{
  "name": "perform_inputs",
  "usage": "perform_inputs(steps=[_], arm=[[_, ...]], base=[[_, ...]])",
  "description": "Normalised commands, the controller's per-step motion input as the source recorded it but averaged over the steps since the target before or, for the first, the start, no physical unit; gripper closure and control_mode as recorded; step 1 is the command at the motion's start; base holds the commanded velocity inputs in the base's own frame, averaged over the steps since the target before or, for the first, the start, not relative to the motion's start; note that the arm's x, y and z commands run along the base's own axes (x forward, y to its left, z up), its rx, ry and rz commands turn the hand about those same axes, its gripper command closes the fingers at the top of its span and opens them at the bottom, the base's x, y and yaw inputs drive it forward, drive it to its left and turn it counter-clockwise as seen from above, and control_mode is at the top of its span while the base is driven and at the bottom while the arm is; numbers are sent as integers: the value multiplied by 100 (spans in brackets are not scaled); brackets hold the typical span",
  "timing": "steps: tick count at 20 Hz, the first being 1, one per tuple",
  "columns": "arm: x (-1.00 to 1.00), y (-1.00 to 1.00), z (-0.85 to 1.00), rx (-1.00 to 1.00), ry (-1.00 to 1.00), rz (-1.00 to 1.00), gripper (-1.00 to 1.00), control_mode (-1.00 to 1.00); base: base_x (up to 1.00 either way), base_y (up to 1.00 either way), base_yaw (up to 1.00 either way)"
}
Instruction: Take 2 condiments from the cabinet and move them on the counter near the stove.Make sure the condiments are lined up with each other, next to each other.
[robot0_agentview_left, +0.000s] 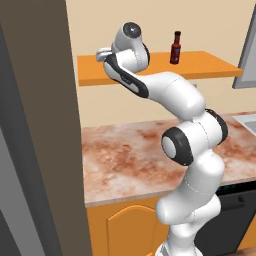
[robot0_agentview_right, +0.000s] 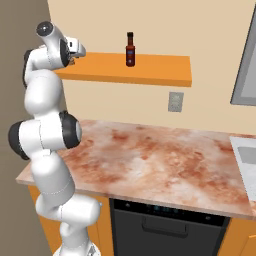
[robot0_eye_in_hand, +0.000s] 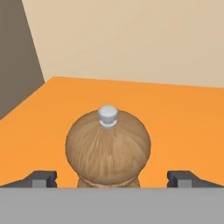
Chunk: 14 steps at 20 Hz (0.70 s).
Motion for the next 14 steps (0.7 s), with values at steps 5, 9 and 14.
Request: perform_inputs(steps=[5,9,14], arm=[[3,0,-3,0,0,0,-100,-100],[0,0,0,0,0,0,-100,-100],[3,6,-11,0,0,0,-100,-100]], base=[[0,0,0],[0,0,0],[0,0,0]])
